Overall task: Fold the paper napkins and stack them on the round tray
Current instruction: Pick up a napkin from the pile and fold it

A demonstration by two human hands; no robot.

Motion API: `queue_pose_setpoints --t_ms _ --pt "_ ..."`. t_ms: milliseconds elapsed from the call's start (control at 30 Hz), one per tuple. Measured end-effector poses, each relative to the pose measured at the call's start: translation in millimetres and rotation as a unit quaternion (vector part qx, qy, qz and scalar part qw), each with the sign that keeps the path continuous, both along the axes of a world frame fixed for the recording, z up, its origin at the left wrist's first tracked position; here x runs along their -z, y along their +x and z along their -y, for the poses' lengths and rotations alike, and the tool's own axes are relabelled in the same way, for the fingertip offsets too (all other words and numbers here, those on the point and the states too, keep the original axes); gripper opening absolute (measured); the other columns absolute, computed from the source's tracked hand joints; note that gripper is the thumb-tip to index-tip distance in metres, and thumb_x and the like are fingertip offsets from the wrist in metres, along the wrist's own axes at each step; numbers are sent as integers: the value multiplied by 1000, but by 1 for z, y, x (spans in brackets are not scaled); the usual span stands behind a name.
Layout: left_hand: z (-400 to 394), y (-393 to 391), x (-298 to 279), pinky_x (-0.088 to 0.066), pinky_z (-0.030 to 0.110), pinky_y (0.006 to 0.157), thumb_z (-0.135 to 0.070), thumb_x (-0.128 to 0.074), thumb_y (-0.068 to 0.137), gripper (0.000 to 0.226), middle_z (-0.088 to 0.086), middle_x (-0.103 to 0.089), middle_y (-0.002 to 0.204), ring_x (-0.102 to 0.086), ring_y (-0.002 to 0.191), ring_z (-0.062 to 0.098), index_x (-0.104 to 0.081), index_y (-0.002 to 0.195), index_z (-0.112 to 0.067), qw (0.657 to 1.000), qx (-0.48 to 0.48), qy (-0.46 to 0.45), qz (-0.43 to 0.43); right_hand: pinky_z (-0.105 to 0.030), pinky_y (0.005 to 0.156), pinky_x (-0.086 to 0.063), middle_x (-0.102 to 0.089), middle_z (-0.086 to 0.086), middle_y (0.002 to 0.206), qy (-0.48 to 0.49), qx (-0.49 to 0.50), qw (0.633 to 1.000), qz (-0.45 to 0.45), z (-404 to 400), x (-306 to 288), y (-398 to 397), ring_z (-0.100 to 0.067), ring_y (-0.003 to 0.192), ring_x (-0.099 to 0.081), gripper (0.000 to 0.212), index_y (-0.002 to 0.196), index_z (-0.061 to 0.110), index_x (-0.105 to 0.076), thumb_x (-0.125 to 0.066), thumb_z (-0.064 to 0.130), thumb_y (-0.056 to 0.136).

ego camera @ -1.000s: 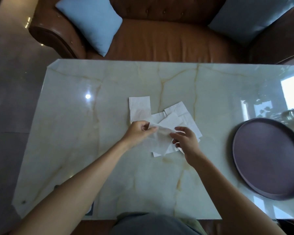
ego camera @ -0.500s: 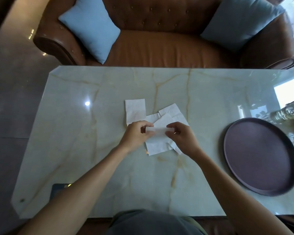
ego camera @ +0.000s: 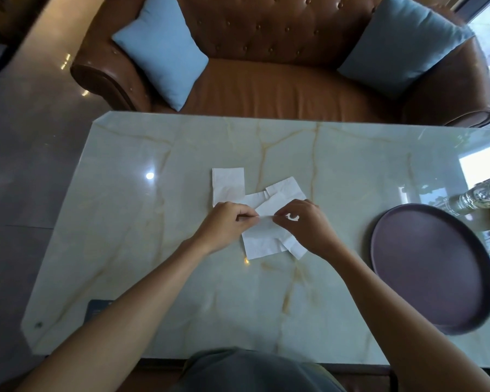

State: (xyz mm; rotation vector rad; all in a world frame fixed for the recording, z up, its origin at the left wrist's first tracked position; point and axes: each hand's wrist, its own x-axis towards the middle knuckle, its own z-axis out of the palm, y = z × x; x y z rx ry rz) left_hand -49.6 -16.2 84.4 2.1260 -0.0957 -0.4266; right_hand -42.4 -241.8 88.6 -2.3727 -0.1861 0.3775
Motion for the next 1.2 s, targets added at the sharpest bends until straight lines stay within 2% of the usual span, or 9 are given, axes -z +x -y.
queue_pose_setpoints --t_ms 133,233,400,533,733,833,933,1033,1200 --pt "-7 -2 -6 -50 14 76 -28 -72 94 10 -19 -77 88 -71 86 -4 -78 88 -23 999 -19 -27 -20 -7 66 -39 -66 23 81 3 12 1000 -22 10 -2 5 4 78 -61 13 91 21 -80 -71 29 96" --pt "-15 -2 -7 -51 28 76 -26 -69 95 14 4 -78 89 -70 80 10 -72 89 -14 995 -50 -75 -51 -8 67 -40 -74 24 85 64 65 994 -58 24 -2 6 9 76 -64 11 90 22 -80 -70 24 96" --pt "-17 -1 -13 -60 37 73 -20 -63 101 21 36 -68 99 -68 83 25 -63 100 0 970 -86 -192 -121 -20 95 -49 -79 14 112 200 128 958 -160 29 3 -6 2 108 -70 24 114 23 -78 -78 31 91" --pt "-12 -1 -16 -62 35 71 -20 -64 99 11 8 -74 89 -71 80 19 -67 91 -13 946 -122 -252 -163 -33 100 -52 -75 2 122 274 122 923 -243 19 10 -20 -12 117 -69 47 126 21 -71 -80 43 85" --pt "-9 -6 -10 -61 33 69 -18 -69 91 11 3 -72 84 -68 77 17 -68 80 -19 908 -128 -324 -235 -30 82 -54 -75 0 93 344 145 884 -281 14 16 -29 -17 89 -71 15 81 20 -74 -80 33 82" --pt "-7 -10 -6 -58 28 67 -24 -75 80 18 1 -75 91 -70 82 13 -71 96 -16 902 -86 -317 -281 -27 69 -54 -71 0 83 337 148 887 -278 15 13 -28 -16 77 -68 11 75 22 -73 -78 27 83" --pt "0 -15 1 -56 29 73 -29 -76 88 32 11 -77 101 -70 89 16 -73 112 -9 933 -45 -235 -269 -28 68 -56 -74 0 83 313 140 897 -279 16 7 -26 -16 76 -70 14 85 13 -71 -77 26 81" --pt "9 -19 10 -43 24 67 -24 -69 96 25 -1 -65 75 -57 71 10 -70 91 0 970 -47 -141 -191 -31 65 -58 -75 -6 85 287 159 905 -271 13 3 -23 -18 73 -72 11 90 9 -70 -76 17 87" --pt "20 -22 20 -45 25 69 -27 -66 96 22 -2 -69 88 -59 80 12 -75 99 -7 971 -107 -132 -169 -40 75 -64 -77 -16 87 314 191 890 -270 6 -7 -20 -28 72 -74 24 109 -2 -65 -72 17 95"
